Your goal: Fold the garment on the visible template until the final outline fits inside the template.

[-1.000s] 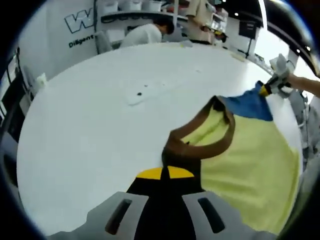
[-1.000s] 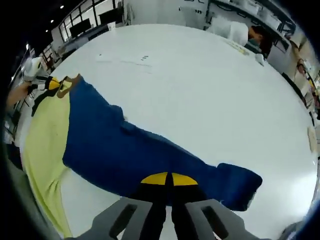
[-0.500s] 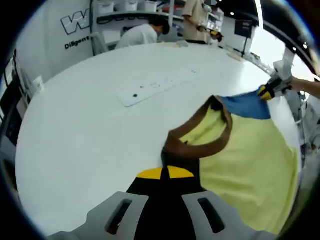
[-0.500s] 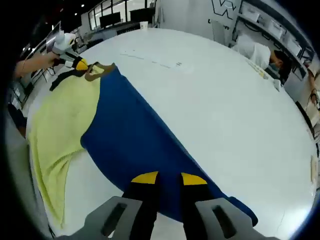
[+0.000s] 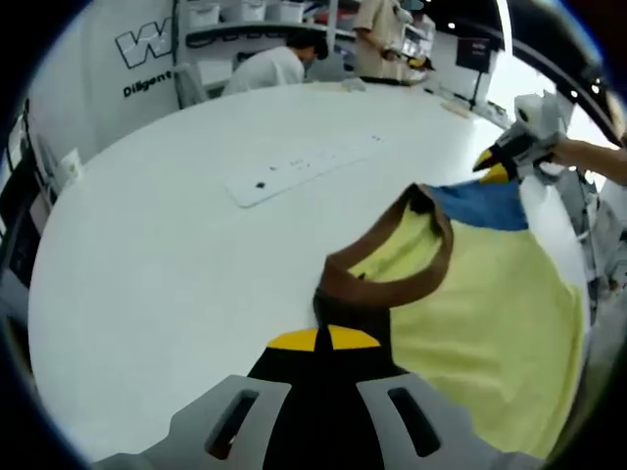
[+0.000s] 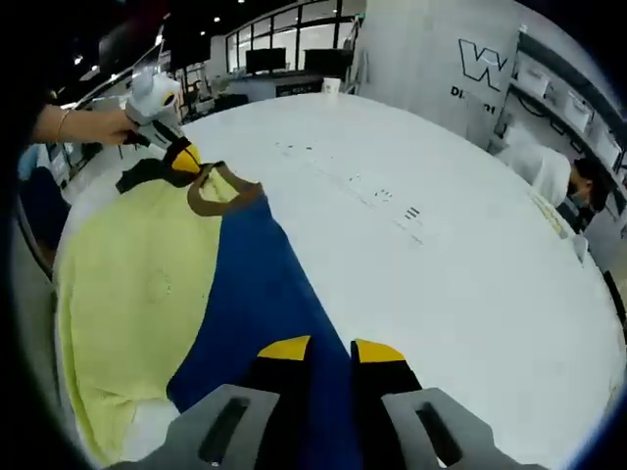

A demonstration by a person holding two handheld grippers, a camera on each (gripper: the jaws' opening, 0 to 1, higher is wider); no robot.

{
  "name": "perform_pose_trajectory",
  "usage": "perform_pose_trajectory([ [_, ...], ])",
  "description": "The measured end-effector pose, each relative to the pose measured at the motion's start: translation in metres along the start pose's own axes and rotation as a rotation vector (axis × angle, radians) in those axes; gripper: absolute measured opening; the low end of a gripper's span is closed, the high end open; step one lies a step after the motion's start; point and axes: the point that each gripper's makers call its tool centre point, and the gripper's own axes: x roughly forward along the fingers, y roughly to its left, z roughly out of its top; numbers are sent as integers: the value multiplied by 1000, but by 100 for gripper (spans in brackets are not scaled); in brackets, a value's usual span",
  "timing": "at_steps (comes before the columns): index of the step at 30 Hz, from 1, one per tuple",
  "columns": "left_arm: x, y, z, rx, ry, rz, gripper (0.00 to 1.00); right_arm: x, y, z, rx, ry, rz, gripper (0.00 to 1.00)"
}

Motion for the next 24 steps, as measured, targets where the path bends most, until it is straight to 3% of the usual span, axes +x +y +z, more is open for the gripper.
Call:
perform_pose_trajectory([
  [5, 2, 3, -1, 3, -3, -13, 1, 9, 6, -3, -29, 12, 30, 0],
  [13, 2, 2, 0, 2, -21, -8, 1, 6, 1, -2, 0, 8, 17, 0],
  [16, -2, 2, 4, -9, -37, -8, 1, 1, 3, 6, 210, -52, 57, 0],
  [20, -5, 6, 10, -10, -57, -25, 1, -9, -19, 13, 557, -200, 83, 0],
  [21, -3, 7, 11, -51, -62, -31, 1, -10, -25, 11, 604, -211, 66, 0],
  [24, 1, 15, 4, -119, -33, -34, 1, -9, -39, 3, 622, -217, 31, 0],
])
